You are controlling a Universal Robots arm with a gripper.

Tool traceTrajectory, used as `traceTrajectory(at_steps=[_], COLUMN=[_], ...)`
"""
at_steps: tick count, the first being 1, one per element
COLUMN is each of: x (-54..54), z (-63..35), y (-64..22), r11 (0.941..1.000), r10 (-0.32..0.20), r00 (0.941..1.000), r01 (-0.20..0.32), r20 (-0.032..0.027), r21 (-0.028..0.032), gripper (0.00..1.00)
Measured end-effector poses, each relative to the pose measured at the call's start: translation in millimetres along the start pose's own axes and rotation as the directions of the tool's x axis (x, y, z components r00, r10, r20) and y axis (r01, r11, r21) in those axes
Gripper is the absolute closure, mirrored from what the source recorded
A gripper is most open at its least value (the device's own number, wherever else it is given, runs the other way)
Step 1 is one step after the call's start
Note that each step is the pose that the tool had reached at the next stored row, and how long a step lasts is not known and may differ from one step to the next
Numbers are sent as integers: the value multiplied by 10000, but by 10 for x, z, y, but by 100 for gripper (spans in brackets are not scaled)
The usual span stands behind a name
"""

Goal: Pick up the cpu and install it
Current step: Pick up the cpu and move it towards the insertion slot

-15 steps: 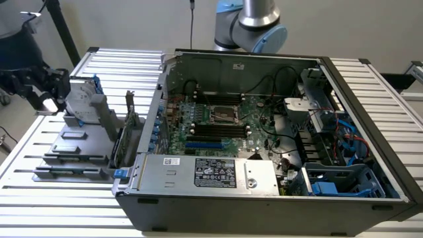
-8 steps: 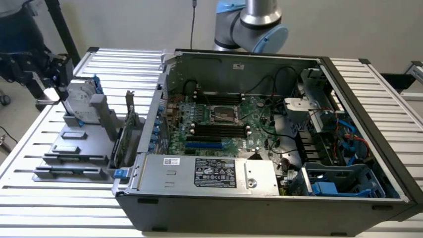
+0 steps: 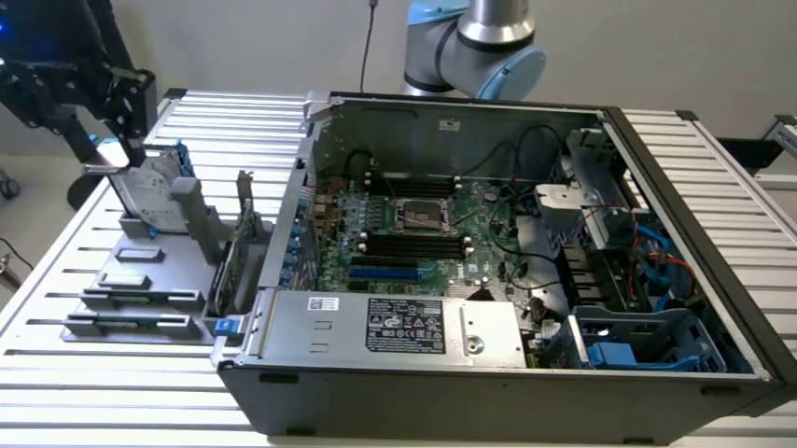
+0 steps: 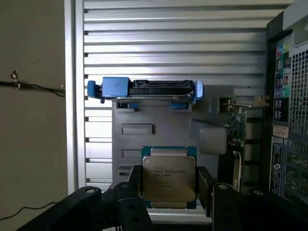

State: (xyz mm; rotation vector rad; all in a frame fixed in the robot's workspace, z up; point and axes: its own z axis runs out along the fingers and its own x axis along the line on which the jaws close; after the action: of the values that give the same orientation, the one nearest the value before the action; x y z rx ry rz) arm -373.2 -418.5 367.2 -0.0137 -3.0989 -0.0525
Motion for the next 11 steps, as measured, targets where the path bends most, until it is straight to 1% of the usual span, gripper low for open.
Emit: traceTrajectory(at_steps=[4,11], x=[-180,-495], z=[-79,-119], y=[6,26], r11=[10000,10000], r10=[1,0], r00=[10000,10000], r01=[-1,0], r20=[-13,-13], r21=[-5,-16], gripper=[45,45])
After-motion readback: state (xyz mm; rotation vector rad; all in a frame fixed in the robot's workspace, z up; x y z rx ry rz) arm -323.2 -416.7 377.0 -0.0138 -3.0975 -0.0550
